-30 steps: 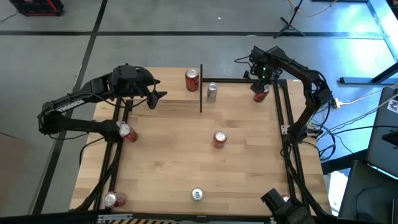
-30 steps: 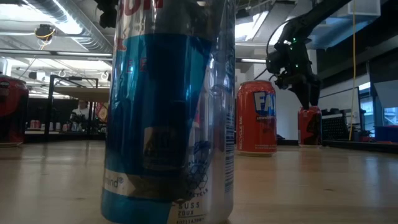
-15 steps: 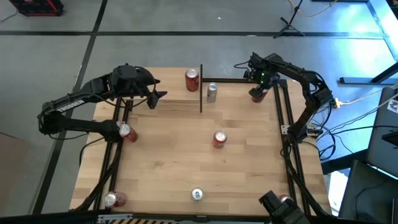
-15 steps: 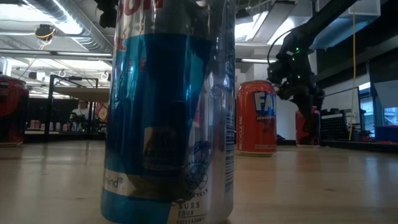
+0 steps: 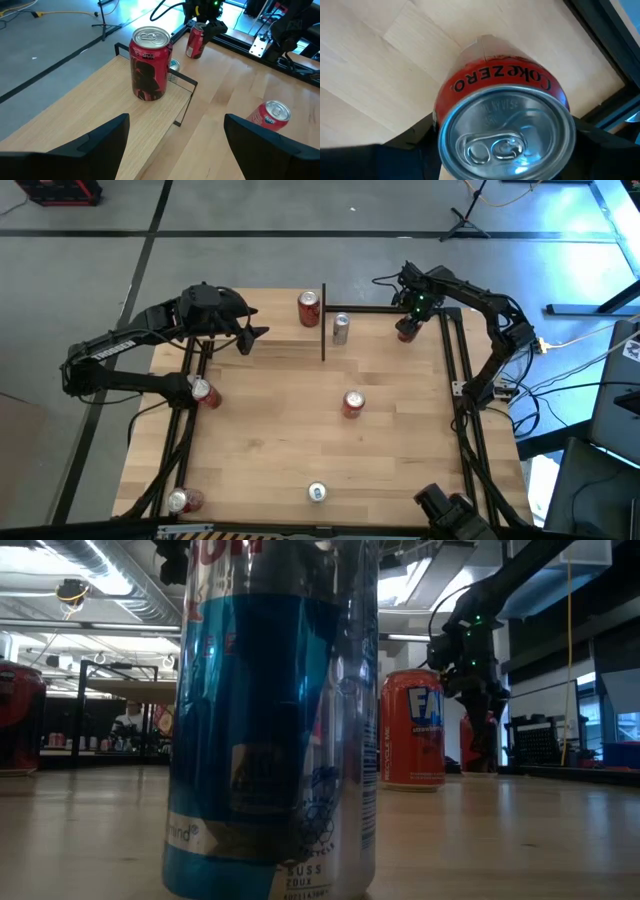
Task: Place canned beverage on shelf
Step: Put the red-black soda can on the shelf aligned with the other red-black soda can
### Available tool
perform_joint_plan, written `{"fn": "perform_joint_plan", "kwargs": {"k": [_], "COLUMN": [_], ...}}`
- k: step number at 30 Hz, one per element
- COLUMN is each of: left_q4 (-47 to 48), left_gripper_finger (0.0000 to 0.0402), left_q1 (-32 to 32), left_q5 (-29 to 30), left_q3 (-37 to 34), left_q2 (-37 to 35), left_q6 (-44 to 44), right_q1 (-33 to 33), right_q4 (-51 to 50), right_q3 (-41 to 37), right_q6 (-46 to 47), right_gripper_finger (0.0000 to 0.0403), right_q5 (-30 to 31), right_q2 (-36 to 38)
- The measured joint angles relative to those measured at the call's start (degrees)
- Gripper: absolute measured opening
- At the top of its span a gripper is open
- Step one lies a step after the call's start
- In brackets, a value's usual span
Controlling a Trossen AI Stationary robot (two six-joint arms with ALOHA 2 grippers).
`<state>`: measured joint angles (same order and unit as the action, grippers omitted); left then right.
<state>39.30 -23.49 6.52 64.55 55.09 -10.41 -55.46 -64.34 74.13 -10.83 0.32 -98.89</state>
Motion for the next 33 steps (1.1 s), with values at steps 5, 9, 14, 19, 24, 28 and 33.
{"fn": "perform_joint_plan", "kwargs": {"k": [5, 9, 14, 19, 24, 28, 33], "left_q4": [-0.04, 0.08, 0.1, 0.1, 0.12, 0.21, 0.53], "left_gripper_finger": [0.0322, 0.0322, 0.0322, 0.0322, 0.0322, 0.0322, 0.0322], "left_q1": [0.03, 0.98, 2.67, 4.05, 6.18, 8.52, 11.66], "left_q5": [-0.02, 0.0, 0.0, 0.39, 0.4, 0.42, 2.03], "left_q3": [0.0, 0.0, 0.0, 0.0, 0.0, 0.0, 0.0], "left_q2": [0.08, 0.08, 0.08, 0.08, 0.08, 0.58, 1.23], "left_q6": [-0.06, -0.15, -0.43, -1.89, -4.12, -4.58, -5.54], "right_q1": [0.0, 1.58, 6.23, 12.46, 18.61, 23.45, 28.79], "right_q4": [-0.06, 0.67, -1.6, -2.82, -2.82, -2.68, -1.16], "right_q3": [-0.06, -0.17, 0.09, 0.09, 0.11, 0.11, 0.11], "right_q6": [-0.36, -0.2, 0.2, 2.88, 5.89, 9.05, 13.69], "right_gripper_finger": [0.0272, 0.0272, 0.0272, 0.0272, 0.0272, 0.0272, 0.0272], "right_q5": [-0.07, 0.3, -0.13, -0.57, -1.49, -1.53, -2.37], "right_q2": [0.35, 2.79, 6.12, 8.34, 9.16, 9.16, 9.16]}}
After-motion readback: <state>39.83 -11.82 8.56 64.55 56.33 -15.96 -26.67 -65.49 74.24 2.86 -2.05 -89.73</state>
